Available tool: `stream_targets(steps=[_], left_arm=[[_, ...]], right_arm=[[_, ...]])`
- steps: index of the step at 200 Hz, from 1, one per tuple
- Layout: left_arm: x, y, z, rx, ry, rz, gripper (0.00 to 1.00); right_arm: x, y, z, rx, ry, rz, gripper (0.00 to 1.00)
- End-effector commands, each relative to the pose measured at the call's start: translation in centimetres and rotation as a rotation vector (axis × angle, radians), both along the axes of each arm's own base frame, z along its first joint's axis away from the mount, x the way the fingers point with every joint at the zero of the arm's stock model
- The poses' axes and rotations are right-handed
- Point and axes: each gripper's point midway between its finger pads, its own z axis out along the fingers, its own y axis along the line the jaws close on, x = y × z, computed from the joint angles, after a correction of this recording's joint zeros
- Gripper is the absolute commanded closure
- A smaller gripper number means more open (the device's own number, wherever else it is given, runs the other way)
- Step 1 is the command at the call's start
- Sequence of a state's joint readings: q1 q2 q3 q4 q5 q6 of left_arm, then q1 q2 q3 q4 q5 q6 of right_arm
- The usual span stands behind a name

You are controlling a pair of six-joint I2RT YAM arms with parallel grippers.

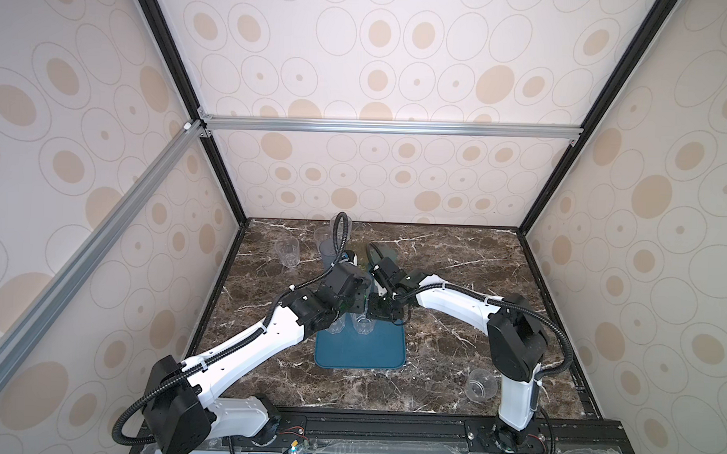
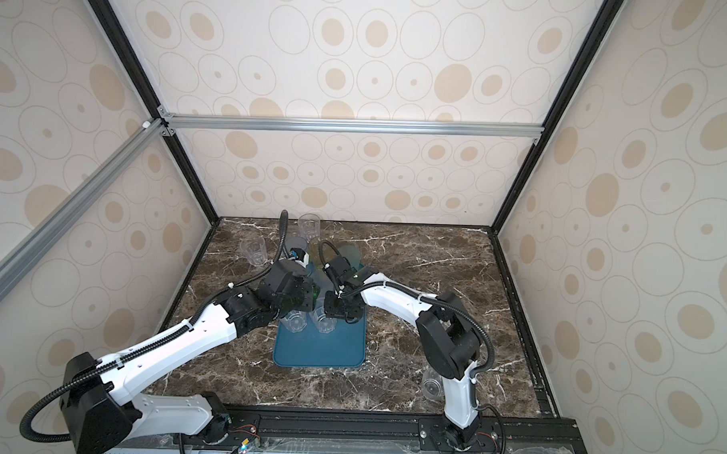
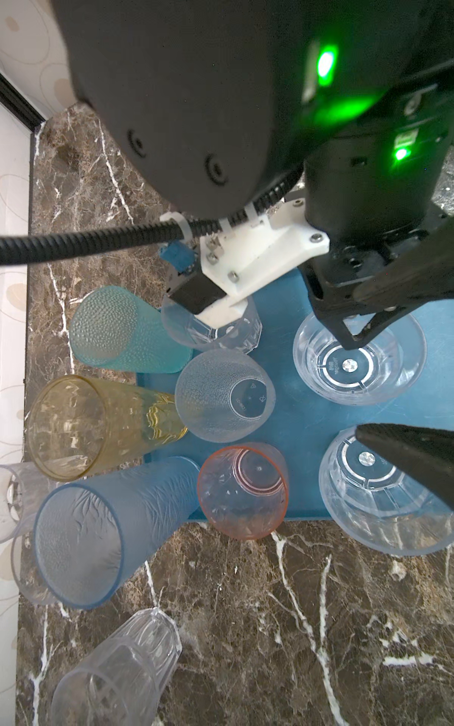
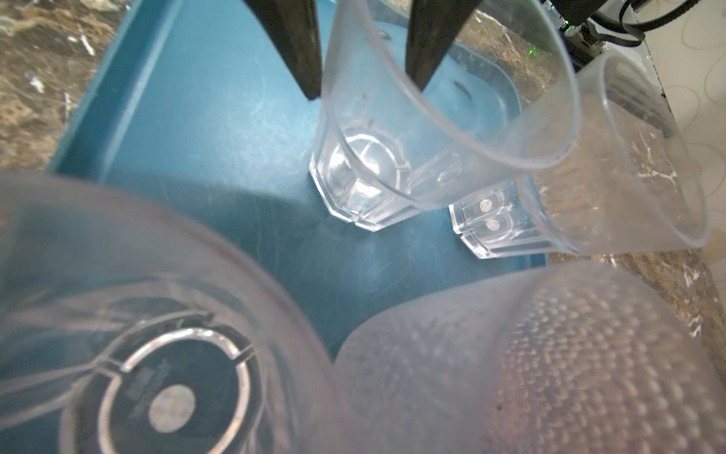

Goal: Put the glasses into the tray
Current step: 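Withdraw the left gripper while the right gripper moves to the nearest clear glass, then close the right gripper on the clear glass near the robot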

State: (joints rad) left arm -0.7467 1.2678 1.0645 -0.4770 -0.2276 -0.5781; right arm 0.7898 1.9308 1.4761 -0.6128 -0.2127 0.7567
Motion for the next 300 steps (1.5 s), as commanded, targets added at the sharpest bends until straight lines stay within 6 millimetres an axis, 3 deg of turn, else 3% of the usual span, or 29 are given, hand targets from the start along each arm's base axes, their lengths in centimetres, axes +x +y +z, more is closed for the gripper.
stream_targets(steps=[1, 20, 48, 85, 100, 119, 158, 202, 254, 300], left_arm=[[0.2, 0.6, 1.0, 0.002, -0.036, 0.005, 0.51], [0.3, 0.7, 1.3, 0.003, -0.044, 0.012, 0.51], [0.7, 0.8, 1.8, 0.0, -0.078, 0.023, 0.53], [0.1, -2.1, 4.5, -0.087, -0.218, -0.042, 0.54], [-0.3, -3.4, 5.4, -0.134, -0.27, -0.07, 0.54], [-0.6, -4.7, 5.0, -0.175, -0.28, -0.097, 0.54], [-0.6, -6.6, 3.1, -0.181, -0.233, -0.14, 0.54], [-0.5, -6.9, 2.6, -0.164, -0.232, -0.154, 0.53], [-0.7, -6.4, 1.8, -0.15, -0.224, -0.148, 0.53], [-0.7, -6.2, 1.2, -0.126, -0.217, -0.147, 0.53]], right_arm=[[-0.2, -0.7, 2.0, 0.025, -0.02, 0.001, 0.55], [-0.6, -3.7, 3.6, -0.014, -0.048, -0.004, 0.54], [-2.8, -11.1, 5.0, -0.208, -0.062, -0.006, 0.53], [-7.8, -19.7, 6.7, -0.427, -0.001, -0.025, 0.53], [-10.0, -22.2, 7.4, -0.484, 0.026, -0.044, 0.53], [-12.3, -24.6, 8.4, -0.522, 0.048, -0.088, 0.54], [-16.3, -26.8, 7.8, -0.54, 0.149, -0.124, 0.57], [-18.4, -26.1, 5.3, -0.481, 0.249, -0.144, 0.59], [-18.8, -25.3, 1.3, -0.463, 0.307, -0.158, 0.61], [-17.4, -24.5, -1.4, -0.444, 0.279, -0.194, 0.75]])
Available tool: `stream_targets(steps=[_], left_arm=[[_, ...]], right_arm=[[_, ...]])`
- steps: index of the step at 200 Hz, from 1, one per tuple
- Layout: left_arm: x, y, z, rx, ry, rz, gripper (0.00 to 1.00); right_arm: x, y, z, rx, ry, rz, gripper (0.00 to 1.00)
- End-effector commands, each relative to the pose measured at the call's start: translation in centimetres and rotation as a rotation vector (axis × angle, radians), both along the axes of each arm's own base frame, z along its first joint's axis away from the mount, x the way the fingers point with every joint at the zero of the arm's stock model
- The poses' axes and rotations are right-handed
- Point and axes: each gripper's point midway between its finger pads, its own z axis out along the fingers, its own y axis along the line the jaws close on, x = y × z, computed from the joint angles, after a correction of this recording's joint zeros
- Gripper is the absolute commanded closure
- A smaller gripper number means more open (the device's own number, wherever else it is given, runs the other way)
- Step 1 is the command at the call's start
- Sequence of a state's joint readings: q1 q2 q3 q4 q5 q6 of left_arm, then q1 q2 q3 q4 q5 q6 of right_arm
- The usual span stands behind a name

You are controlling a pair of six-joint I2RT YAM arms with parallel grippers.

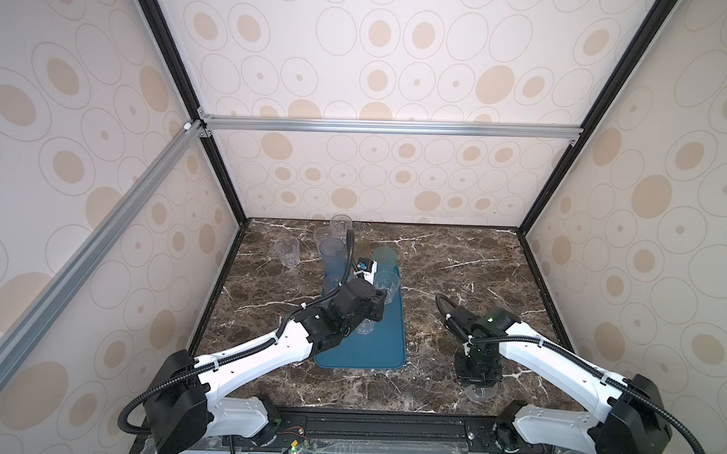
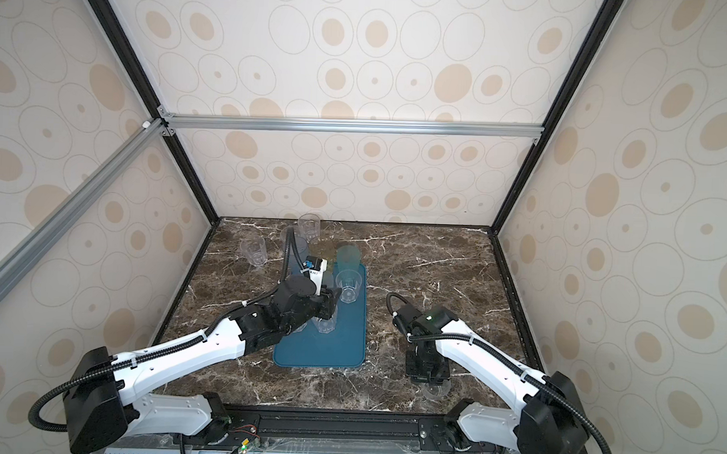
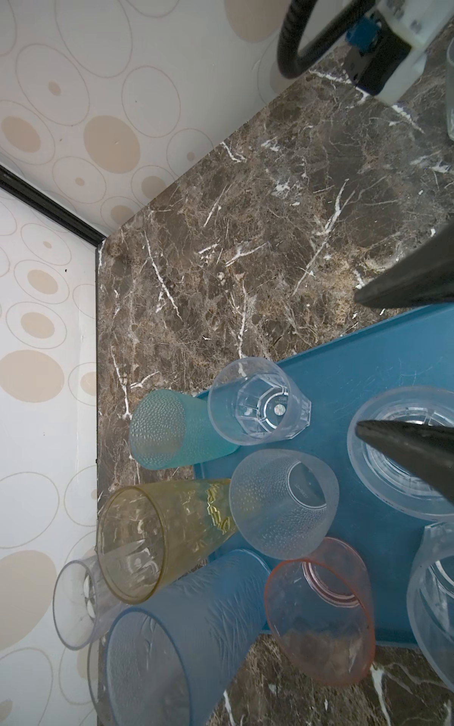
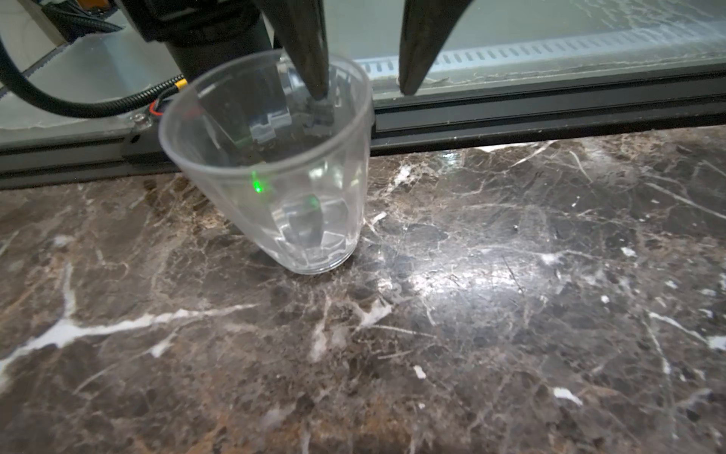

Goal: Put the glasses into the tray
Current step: 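Close the right gripper on the clear glass near the robot, then carry the clear glass over the tray, lower it and open the right gripper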

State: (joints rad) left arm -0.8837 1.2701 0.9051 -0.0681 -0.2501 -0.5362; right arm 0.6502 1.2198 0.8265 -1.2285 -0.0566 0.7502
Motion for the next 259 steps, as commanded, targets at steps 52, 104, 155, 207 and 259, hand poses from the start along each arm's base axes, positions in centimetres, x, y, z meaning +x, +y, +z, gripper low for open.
stream_targets(steps=[52, 104, 155, 207, 259], left_arm=[[0.2, 0.7, 0.8, 0.036, -0.037, 0.018, 0.53], [0.9, 4.4, 2.1, 0.098, -0.078, 0.134, 0.53], [1.5, 10.0, 2.9, 0.126, -0.075, 0.278, 0.54], [0.9, 13.9, 2.7, 0.111, -0.075, 0.352, 0.55], [0.7, 14.4, 2.7, 0.096, -0.078, 0.352, 0.55]], right_arm=[[4.0, 2.7, 0.9, 0.024, -0.116, 0.014, 0.93], [10.3, 10.0, 4.2, 0.13, -0.245, 0.128, 0.96], [15.5, 18.2, 4.2, 0.222, -0.264, 0.243, 0.97], [18.0, 21.7, 2.3, 0.214, -0.229, 0.306, 0.97], [18.8, 22.3, 0.8, 0.177, -0.201, 0.334, 0.93]])
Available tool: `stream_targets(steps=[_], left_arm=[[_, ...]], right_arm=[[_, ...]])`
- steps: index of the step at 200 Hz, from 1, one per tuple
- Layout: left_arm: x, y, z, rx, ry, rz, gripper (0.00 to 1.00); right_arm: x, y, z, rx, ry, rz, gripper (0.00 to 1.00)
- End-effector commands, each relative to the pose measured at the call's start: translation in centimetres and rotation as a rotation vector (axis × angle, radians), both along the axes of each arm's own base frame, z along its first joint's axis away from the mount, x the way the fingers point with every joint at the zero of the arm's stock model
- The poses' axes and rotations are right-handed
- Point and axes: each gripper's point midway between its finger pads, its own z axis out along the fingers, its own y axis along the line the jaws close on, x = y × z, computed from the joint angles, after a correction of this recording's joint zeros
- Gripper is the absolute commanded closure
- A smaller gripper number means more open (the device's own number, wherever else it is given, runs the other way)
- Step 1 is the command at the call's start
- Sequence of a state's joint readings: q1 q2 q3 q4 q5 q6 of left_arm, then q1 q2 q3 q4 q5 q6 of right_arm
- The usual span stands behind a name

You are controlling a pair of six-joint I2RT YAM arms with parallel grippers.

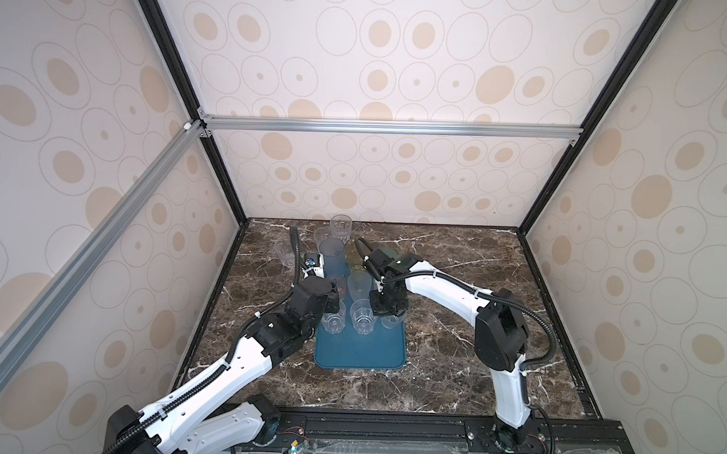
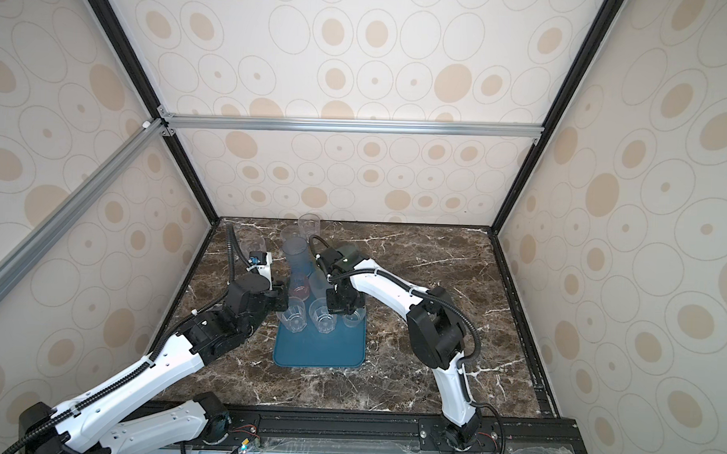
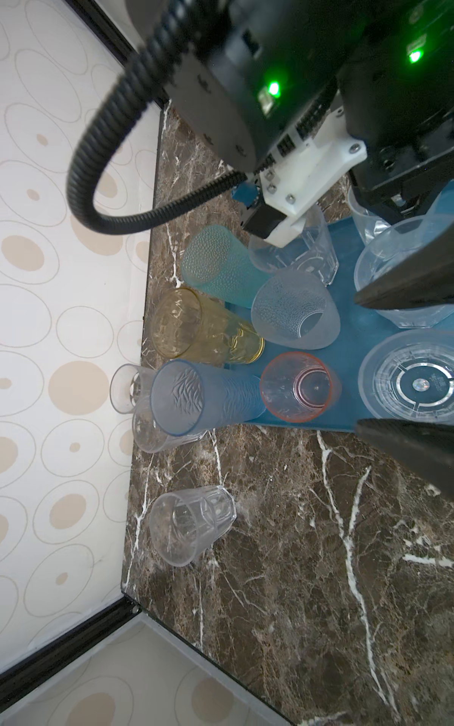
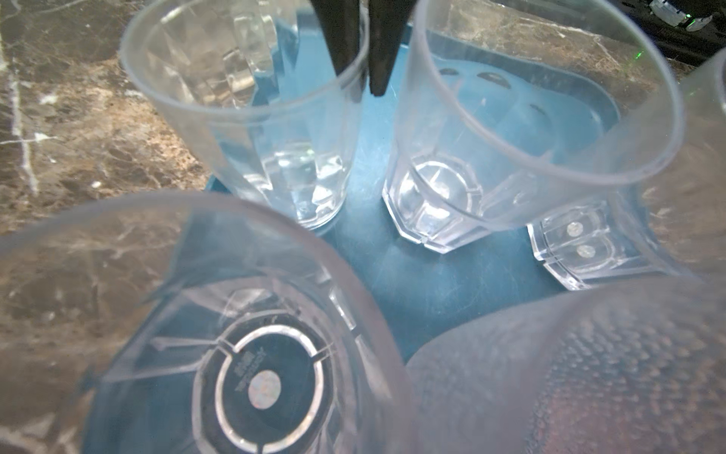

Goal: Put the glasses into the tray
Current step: 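Carry the clear glass over the tray, lower it and open the right gripper, then move the left gripper to the clear glasses on the far table and grasp one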

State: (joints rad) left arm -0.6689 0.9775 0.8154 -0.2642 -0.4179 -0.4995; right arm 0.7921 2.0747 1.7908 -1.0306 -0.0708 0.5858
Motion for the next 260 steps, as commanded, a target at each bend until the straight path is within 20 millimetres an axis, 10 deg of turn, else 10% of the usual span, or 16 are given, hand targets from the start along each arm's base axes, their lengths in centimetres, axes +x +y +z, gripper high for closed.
stream_targets(steps=[1, 111, 174, 216, 260], left_arm=[[0.0, 0.6, 0.2, 0.01, -0.002, 0.008, 0.54], [2.5, 0.8, 0.5, 0.048, 0.068, -0.019, 0.62], [8.5, 10.6, 1.1, -0.032, 0.126, 0.104, 0.7], [12.3, 17.3, -2.2, -0.387, 0.146, 0.19, 0.64], [16.9, 19.6, -6.4, -0.43, 0.227, 0.217, 0.57]], right_arm=[[-0.4, -0.3, -0.3, -0.049, 0.019, 0.026, 0.93], [2.1, -1.4, 9.1, 0.079, -0.194, -0.037, 0.69], [2.3, -4.5, 9.8, 0.135, -0.252, -0.108, 0.68], [1.1, -4.6, 7.8, 0.17, -0.208, -0.129, 0.68], [0.2, -5.5, 6.5, 0.164, -0.198, -0.139, 0.68]])
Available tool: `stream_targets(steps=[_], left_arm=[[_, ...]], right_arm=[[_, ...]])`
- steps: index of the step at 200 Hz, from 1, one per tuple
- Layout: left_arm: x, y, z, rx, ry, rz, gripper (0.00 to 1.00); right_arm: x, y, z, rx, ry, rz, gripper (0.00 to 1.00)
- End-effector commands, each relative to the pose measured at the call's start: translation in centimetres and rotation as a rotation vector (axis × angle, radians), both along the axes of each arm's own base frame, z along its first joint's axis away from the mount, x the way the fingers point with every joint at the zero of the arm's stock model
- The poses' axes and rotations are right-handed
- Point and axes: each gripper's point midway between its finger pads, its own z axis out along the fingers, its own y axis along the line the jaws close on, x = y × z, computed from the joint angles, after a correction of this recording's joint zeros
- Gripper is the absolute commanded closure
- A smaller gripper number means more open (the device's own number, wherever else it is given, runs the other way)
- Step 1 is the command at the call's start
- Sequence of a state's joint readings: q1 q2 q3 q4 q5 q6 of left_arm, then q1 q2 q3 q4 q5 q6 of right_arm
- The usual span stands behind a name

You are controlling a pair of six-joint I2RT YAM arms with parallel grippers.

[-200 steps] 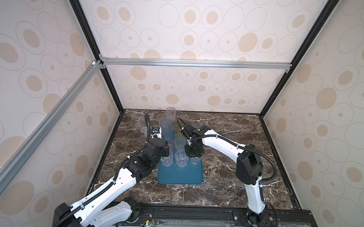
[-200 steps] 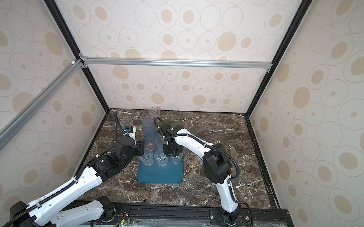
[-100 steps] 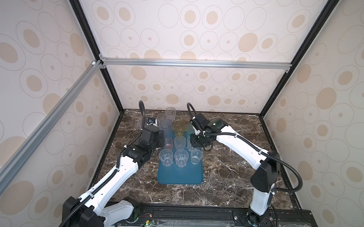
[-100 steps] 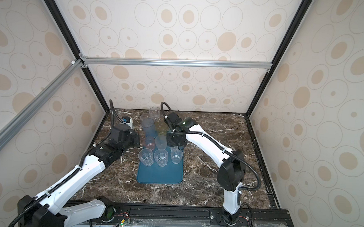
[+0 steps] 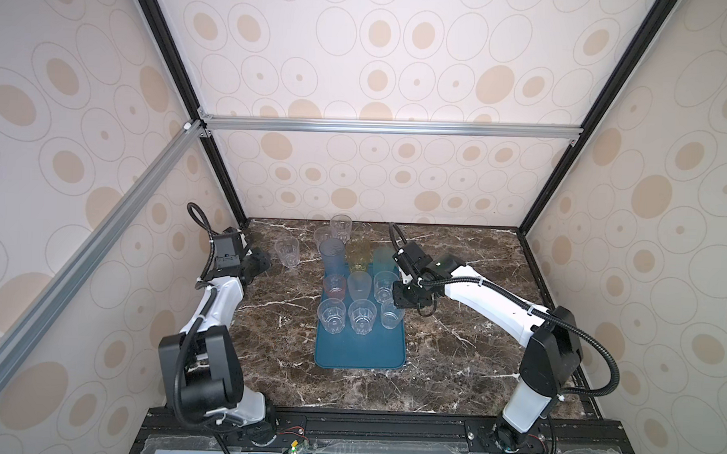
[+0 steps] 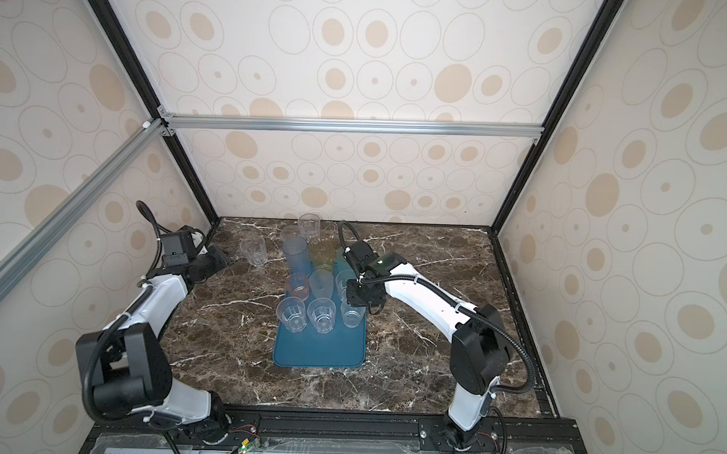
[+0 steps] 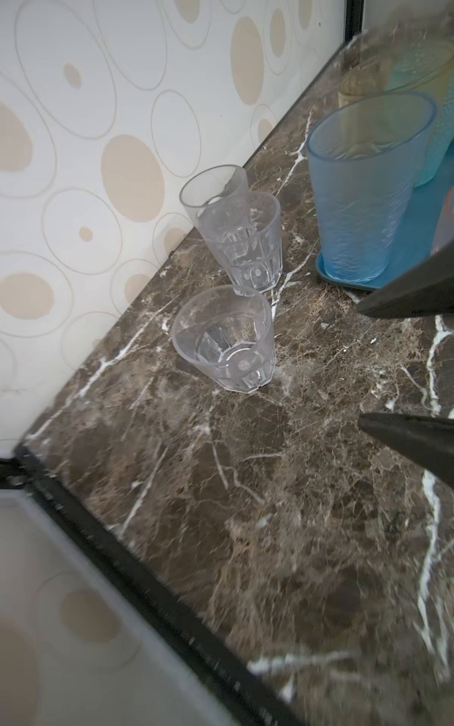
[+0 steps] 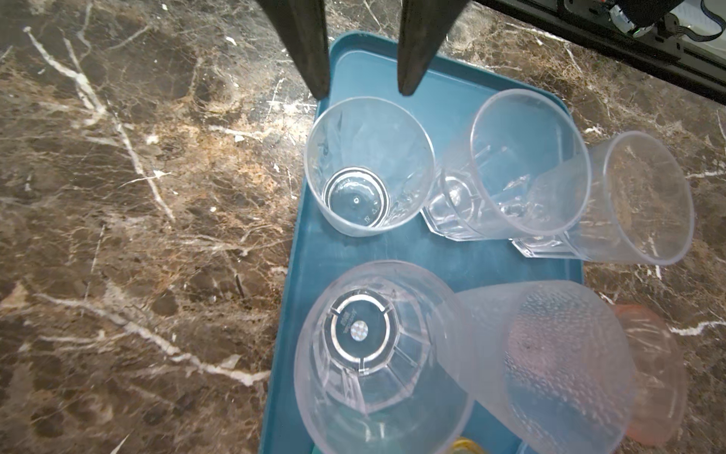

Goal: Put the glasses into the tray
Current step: 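Move the left gripper to the clear glasses on the far table and grasp one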

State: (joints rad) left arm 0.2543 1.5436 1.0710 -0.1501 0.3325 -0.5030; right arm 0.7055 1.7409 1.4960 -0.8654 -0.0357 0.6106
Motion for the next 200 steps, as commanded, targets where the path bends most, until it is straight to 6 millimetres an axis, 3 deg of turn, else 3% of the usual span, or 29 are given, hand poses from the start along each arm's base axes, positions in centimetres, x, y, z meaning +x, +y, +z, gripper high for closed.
stream_targets(steps=[1, 46, 137, 200], left_arm=[[3.5, -0.7, 1.5, -0.046, -0.059, -0.058, 0.57], [6.6, 0.5, -0.3, 0.026, -0.007, -0.076, 0.55], [9.8, -0.5, -4.3, 0.214, 0.173, -0.162, 0.57], [11.4, 0.0, -6.2, 0.265, 0.242, -0.129, 0.71]], right_arm=[[-0.3, -0.1, 1.4, 0.046, -0.034, -0.017, 0.68], [-0.9, -0.4, 0.5, 0.047, -0.014, -0.025, 0.68], [-0.5, 0.2, -0.2, 0.046, 0.006, -0.024, 0.68], [-0.9, -0.3, -0.6, 0.036, 0.015, -0.036, 0.68]])
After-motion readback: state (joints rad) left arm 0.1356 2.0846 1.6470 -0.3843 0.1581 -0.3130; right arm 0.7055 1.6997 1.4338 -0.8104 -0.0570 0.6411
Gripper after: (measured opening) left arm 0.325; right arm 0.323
